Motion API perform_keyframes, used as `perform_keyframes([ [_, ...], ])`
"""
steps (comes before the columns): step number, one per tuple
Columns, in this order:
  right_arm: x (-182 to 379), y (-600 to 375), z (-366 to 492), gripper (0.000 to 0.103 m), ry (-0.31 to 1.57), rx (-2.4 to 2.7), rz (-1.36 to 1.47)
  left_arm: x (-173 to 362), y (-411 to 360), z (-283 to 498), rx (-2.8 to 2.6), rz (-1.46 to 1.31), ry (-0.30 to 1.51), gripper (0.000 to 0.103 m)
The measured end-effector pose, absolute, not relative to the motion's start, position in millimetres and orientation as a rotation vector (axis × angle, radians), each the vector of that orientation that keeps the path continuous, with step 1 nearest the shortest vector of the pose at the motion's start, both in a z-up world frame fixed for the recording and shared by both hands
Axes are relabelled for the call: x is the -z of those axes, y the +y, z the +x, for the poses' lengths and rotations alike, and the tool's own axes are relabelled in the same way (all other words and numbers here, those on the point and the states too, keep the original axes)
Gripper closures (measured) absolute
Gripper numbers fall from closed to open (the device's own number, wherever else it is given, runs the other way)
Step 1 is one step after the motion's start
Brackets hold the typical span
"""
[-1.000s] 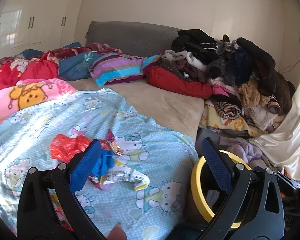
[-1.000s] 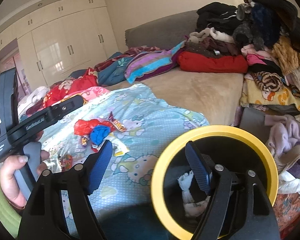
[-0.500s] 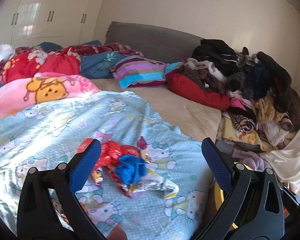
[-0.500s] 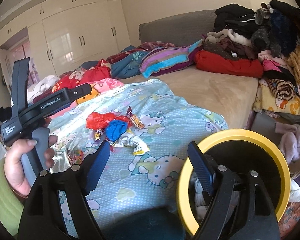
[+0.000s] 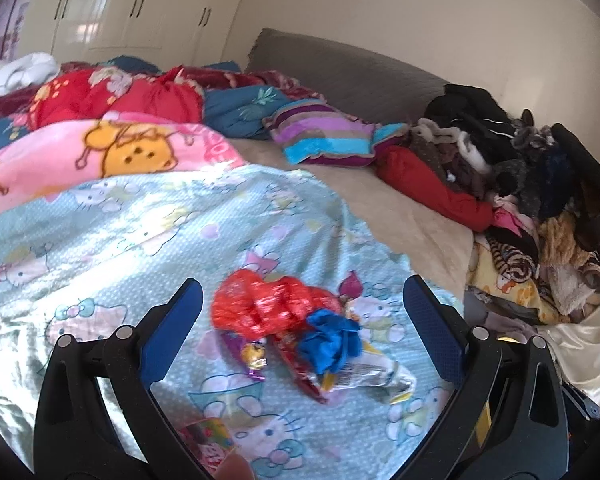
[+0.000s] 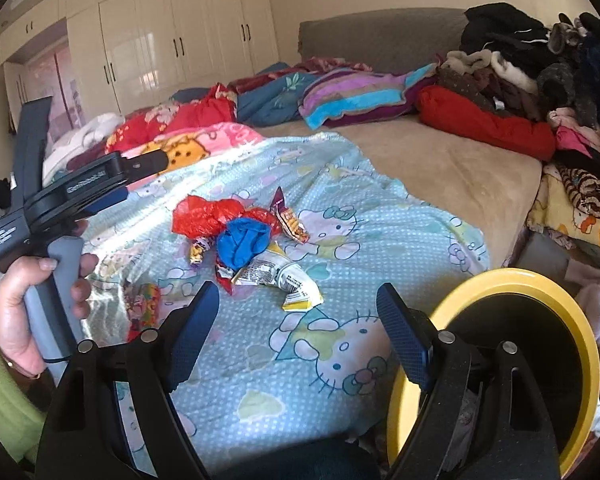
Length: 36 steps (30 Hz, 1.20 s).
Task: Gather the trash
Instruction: 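Move both open tools back toward the remaining trash on the bed, then grasp the red plastic bag with the left tool while the right tool grasps the white tube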
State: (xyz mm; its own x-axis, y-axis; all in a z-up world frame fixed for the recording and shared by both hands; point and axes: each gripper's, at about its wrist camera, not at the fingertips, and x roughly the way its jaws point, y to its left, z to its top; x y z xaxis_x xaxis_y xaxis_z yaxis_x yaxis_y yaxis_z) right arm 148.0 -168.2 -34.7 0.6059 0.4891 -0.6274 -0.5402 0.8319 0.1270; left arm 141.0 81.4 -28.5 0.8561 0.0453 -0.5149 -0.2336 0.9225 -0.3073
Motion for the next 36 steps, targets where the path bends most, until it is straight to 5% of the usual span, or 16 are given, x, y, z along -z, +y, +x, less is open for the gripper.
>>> perform_keyframes([
  [19,100,-80,220,0.025,0.870,-0.626,-0.294,86,138,198,-0.141,-0.461,0.740,0.017],
  [21,109,-72,226,0.029,0.911,-0.627,-0.320,90,137,202,-0.133,-0.465,0.754,0.024],
  [25,123,-67,224,0.053,0.948,-0.599,-0.374,95,134,206,-0.113,-0.470,0.770,0.041],
  [29,121,-73,210,0.075,0.935,-0.623,-0.370,98,126,202,-0.090,-0.462,0.781,0.080],
  [33,117,-85,192,0.075,0.952,-0.655,-0.295,98,118,192,-0.066,-0.460,0.771,0.097],
  [36,114,-87,176,0.075,0.962,-0.672,-0.267,91,110,180,-0.043,-0.443,0.748,0.098],
])
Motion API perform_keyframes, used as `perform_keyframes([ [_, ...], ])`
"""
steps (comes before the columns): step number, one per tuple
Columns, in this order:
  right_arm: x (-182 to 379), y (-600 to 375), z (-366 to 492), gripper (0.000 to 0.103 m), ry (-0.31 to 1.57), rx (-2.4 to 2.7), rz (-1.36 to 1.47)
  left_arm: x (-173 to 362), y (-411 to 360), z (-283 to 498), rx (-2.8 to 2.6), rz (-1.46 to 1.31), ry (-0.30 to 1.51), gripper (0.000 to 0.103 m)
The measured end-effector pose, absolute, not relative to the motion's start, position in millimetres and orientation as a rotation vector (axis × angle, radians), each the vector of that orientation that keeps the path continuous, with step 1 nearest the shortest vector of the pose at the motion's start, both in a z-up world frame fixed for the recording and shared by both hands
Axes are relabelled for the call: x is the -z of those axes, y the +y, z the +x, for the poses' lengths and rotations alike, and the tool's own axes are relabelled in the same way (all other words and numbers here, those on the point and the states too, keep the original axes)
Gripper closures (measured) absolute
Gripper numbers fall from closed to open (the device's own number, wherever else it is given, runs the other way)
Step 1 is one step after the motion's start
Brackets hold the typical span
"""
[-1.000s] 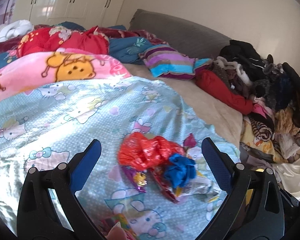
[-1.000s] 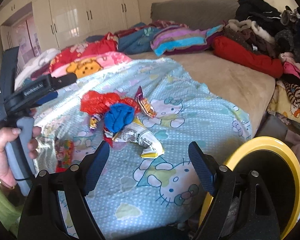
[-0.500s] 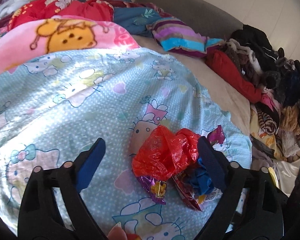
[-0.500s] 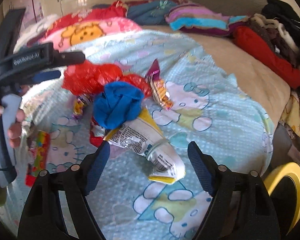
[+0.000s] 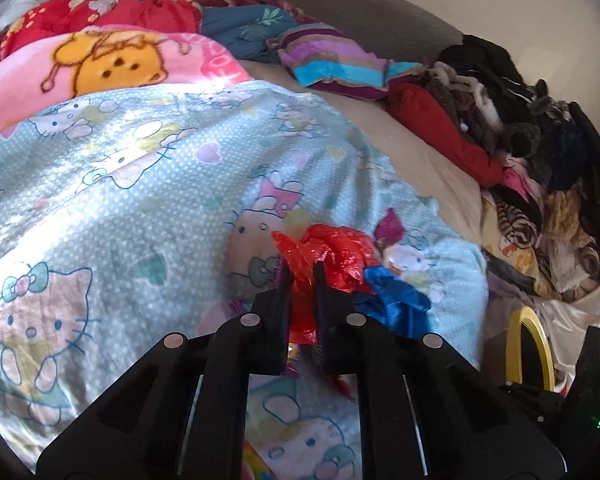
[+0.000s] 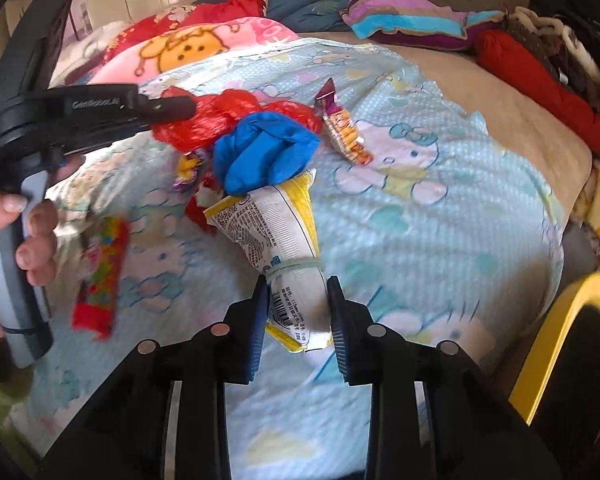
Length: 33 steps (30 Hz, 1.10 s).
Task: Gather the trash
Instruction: 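Grasp the red plastic bag with the left tool while the right tool grasps the white tube, then carry the red bag and white tube over the yellow-rimmed bin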
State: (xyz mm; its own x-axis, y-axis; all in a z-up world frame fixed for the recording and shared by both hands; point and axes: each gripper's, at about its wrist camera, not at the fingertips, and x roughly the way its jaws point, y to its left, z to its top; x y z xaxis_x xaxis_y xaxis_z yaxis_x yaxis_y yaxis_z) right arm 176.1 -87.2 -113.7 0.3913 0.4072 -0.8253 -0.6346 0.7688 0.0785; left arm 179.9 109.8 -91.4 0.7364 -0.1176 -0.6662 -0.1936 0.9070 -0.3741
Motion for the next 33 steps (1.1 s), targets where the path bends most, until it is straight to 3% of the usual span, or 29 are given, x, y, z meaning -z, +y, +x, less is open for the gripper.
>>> perform_keyframes([
  [13,102,-105,117,0.075,0.987,-0.711,-0.225,31,107,146,-0.014,-0.405,0.610,0.099],
  [33,33,-172,119,0.075,0.766,-0.589,-0.064,-23,63,126,0.130,-0.389,0.511,0.099],
])
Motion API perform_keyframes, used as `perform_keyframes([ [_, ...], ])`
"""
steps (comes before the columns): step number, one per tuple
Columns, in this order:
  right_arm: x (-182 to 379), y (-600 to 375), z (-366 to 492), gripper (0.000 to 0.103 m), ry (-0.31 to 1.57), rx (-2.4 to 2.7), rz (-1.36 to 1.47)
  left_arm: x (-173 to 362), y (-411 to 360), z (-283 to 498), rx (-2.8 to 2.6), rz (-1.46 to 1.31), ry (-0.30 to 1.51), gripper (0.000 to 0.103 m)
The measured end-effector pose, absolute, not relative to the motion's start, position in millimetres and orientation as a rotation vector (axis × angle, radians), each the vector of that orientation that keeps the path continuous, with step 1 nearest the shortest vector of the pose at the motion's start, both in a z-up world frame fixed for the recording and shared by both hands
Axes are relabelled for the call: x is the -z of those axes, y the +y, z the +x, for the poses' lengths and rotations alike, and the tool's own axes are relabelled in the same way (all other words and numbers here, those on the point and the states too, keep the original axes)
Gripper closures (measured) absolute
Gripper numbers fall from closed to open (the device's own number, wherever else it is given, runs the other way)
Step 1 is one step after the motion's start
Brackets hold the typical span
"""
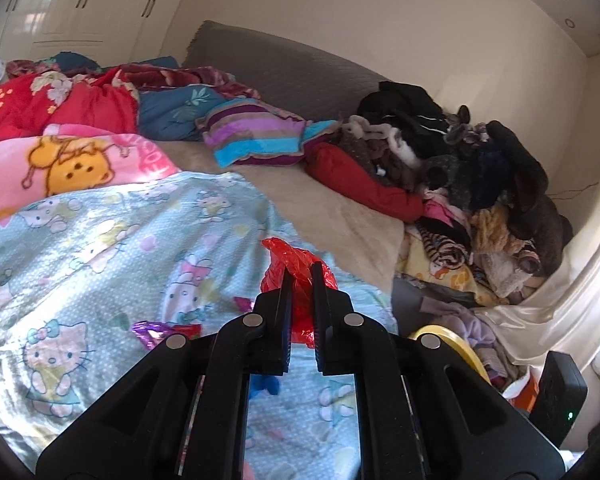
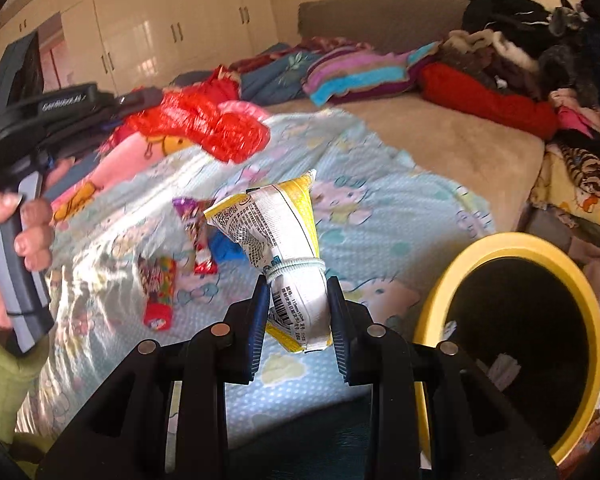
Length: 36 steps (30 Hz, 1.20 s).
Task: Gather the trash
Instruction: 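Carry the red bag and white tube over the yellow-rimmed bin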
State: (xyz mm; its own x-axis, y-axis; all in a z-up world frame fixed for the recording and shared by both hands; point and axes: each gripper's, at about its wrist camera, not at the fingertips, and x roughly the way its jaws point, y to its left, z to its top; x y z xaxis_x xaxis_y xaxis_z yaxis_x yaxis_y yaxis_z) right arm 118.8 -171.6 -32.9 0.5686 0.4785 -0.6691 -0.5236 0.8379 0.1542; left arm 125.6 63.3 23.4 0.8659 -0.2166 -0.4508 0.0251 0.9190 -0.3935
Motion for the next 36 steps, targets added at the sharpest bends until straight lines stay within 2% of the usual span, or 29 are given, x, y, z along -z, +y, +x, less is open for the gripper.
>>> perform_keyframes([
  [36,-7,-298,126,0.075,0.652,-0.354,0.144,-37,-48,108,0.375,-0.238,0.525,0.099],
])
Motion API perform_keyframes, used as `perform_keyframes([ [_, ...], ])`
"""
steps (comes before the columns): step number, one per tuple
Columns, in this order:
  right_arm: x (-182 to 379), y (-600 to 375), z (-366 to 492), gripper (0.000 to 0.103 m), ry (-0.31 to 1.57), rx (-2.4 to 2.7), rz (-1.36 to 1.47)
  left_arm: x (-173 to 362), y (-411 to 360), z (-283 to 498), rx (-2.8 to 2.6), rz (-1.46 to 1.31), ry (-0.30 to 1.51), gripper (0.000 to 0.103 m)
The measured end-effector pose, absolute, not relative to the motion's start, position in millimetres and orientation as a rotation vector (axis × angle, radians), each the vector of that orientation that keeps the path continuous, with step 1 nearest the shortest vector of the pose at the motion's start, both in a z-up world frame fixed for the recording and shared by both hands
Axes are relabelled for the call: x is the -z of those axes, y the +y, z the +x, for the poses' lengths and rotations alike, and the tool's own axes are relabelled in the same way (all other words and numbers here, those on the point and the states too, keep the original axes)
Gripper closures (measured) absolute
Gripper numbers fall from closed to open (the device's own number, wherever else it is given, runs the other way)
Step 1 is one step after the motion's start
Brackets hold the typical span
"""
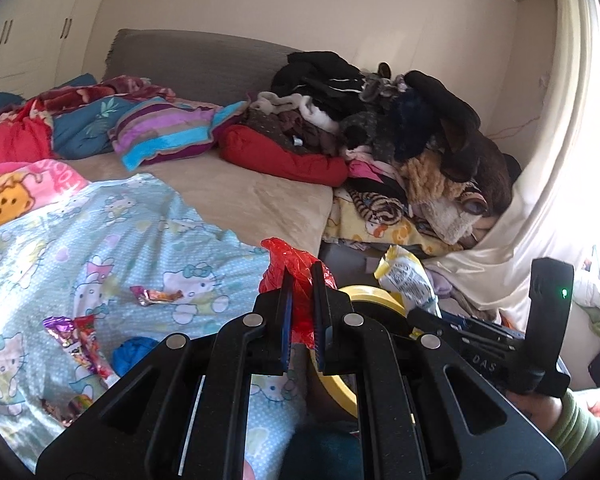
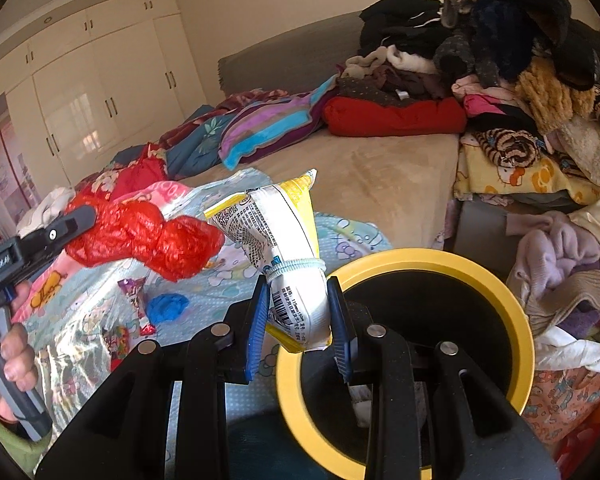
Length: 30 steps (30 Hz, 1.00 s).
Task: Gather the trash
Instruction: 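Carry the red bag and white tube over the yellow-rimmed bin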
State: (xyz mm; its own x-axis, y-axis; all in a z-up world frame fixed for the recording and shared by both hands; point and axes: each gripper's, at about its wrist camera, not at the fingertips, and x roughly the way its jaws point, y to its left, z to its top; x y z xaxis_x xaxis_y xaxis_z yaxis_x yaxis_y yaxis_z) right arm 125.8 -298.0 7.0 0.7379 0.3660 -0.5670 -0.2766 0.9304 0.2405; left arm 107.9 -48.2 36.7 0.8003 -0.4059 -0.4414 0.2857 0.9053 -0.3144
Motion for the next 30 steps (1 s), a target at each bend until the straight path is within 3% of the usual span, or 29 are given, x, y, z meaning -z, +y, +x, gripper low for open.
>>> perform_keyframes([
  [30,0,-377,132,0.075,0.630,-0.194,0.250,-18,-122,102,0.503,-0.149,0.579,0.099],
])
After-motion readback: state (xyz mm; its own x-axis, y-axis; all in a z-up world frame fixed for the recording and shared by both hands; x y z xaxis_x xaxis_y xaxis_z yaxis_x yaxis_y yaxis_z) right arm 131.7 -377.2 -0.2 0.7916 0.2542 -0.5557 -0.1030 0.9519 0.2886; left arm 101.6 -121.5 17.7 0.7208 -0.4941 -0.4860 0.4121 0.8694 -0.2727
